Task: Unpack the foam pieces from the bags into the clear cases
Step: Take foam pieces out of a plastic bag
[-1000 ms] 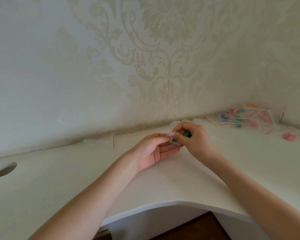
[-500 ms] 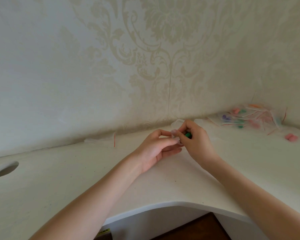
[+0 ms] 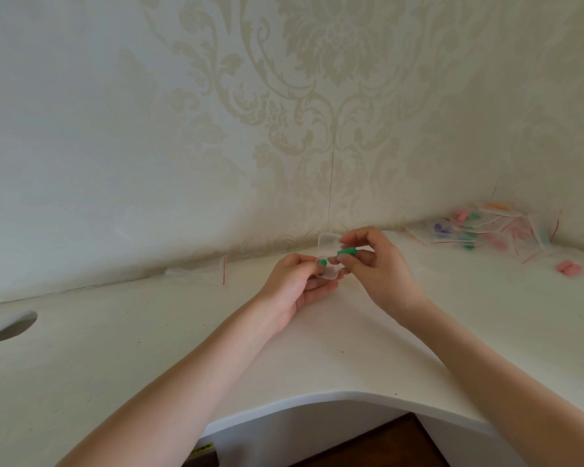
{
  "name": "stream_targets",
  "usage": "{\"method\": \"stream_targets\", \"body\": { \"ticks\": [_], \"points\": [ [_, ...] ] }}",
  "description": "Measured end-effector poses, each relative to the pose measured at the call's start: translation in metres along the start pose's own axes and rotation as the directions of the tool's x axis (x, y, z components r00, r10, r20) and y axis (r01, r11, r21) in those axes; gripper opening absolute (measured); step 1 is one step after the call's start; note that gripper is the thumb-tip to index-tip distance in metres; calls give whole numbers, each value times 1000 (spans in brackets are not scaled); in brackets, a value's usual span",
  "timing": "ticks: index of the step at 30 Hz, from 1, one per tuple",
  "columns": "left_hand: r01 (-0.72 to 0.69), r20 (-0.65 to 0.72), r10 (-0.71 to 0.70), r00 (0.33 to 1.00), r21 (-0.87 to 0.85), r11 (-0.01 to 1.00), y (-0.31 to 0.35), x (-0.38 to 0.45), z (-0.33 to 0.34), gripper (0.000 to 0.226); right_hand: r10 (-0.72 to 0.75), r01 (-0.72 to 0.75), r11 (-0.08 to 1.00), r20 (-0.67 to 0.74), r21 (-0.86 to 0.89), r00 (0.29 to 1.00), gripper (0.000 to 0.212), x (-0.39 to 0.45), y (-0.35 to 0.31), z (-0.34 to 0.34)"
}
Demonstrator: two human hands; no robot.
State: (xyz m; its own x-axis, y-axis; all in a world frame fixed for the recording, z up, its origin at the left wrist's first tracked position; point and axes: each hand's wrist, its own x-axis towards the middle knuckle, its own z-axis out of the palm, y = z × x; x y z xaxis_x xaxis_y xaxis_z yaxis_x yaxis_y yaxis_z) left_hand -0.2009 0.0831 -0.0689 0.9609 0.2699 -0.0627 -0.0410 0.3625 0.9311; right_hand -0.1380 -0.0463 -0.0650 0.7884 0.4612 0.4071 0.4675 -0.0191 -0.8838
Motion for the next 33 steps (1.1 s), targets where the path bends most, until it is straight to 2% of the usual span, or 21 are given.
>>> {"method": "stream_targets", "body": {
  "ticks": [2, 5, 10, 17, 20, 23, 26, 30, 33],
  "points": [
    [0, -7, 0, 1000, 11, 1000, -1, 0, 0, 12, 0, 2, 1000, -55, 25, 998, 20, 0, -1, -2],
    [2, -9, -2, 1000, 8, 1000, -1, 0, -1, 12, -59, 50, 994, -101, -94, 993, 24, 0, -1, -5],
    [1, 33, 0, 999, -17, 1000, 0, -1, 0, 8, -112, 95, 972, -66, -216, 991, 15, 0, 2, -5],
    [-3, 64, 4, 998, -13, 1000, 0, -3, 3, 10, -177, 123, 916, -110, -381, 978, 21, 3, 9, -5],
    [4, 52, -4, 999, -5, 1000, 0, -2, 2, 13, -186, 131, 924, -124, -358, 975, 40, 3, 11, -4],
    [14, 44, -13, 999, -30, 999, 0, -2, 2, 14, -149, 116, 943, -82, -312, 985, 54, 3, 12, -4],
    [30, 39, -28, 999, -53, 998, 1, -2, 2, 9, -118, 98, 958, -60, -268, 991, 41, 3, 10, -2],
    [65, 50, -61, 997, -93, 994, 3, -2, 1, 15, -118, 104, 978, -67, -180, 991, 22, 0, 3, -1],
    [143, 35, -139, 990, -229, 963, 6, -1, 0, 20, -119, 110, 986, -65, -129, 991, 18, -3, 0, -2]
  ]
}}
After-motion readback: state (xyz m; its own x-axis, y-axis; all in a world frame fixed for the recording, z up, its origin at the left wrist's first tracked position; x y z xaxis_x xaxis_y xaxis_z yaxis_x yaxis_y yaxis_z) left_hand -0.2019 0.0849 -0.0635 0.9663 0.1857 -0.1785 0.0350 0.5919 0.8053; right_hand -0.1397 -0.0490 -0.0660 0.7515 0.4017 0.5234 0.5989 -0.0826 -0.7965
